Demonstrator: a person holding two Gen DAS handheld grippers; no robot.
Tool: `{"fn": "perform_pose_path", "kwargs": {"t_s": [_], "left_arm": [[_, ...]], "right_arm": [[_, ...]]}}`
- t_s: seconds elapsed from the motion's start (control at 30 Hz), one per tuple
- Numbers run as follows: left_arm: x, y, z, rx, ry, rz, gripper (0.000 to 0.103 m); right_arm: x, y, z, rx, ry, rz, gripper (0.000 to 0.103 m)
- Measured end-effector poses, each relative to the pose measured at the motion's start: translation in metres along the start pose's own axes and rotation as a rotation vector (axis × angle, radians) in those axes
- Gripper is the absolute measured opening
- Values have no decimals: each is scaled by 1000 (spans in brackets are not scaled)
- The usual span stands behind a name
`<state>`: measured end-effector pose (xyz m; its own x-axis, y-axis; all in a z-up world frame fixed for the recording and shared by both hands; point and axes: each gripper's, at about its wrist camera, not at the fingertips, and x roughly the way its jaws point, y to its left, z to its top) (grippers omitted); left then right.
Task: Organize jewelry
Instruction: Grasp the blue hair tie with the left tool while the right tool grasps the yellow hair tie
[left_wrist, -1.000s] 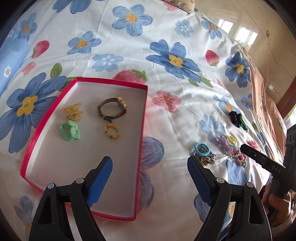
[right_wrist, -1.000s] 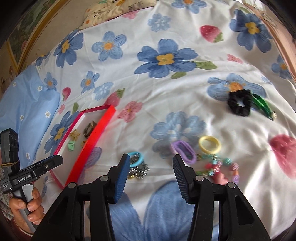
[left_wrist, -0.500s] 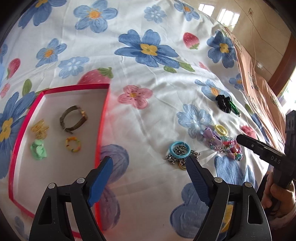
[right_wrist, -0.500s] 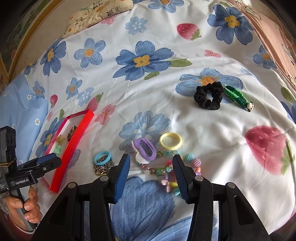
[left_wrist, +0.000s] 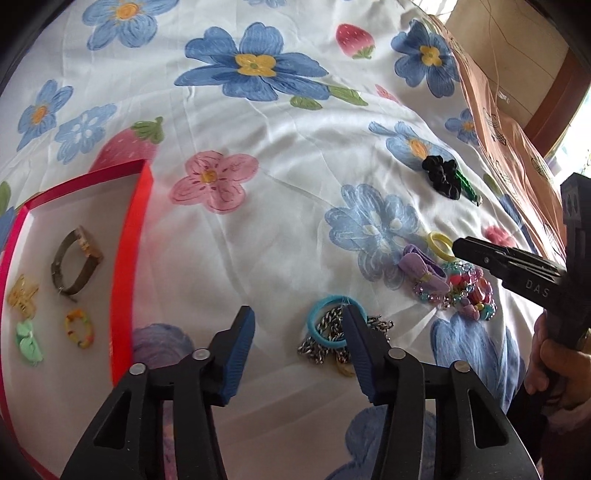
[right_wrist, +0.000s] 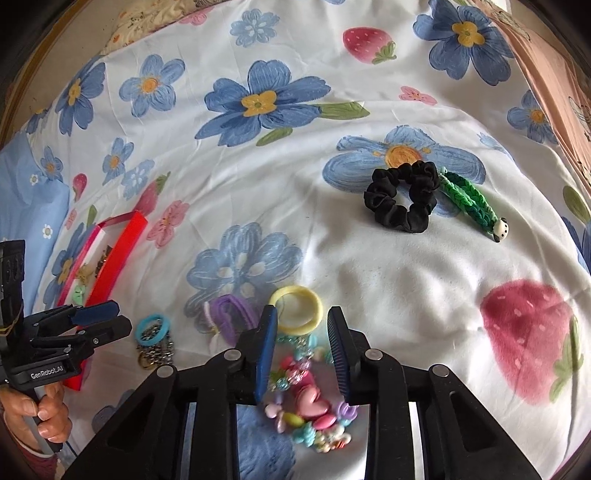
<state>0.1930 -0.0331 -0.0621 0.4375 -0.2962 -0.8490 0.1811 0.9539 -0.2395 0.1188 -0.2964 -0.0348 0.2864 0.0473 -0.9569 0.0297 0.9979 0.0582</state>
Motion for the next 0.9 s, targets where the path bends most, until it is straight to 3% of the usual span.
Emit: {"fn": "perform_pose_path", "kwargs": {"t_s": [0.1, 0.33, 0.63, 0.9], "left_arm": [[14, -5, 2, 23, 36, -21, 31], [18, -9, -1, 52, 30, -38, 3], [-17, 4, -9, 13, -49, -29, 2], [-55, 25, -30, -57, -105, -13, 2]], "right_arm": [[10, 0, 2, -8, 23, -3, 22], [17, 5, -2, -17, 33, 9, 4], [-2, 16, 2, -15, -23, 52, 3], [-11, 54, 0, -63, -32, 123, 3]]}}
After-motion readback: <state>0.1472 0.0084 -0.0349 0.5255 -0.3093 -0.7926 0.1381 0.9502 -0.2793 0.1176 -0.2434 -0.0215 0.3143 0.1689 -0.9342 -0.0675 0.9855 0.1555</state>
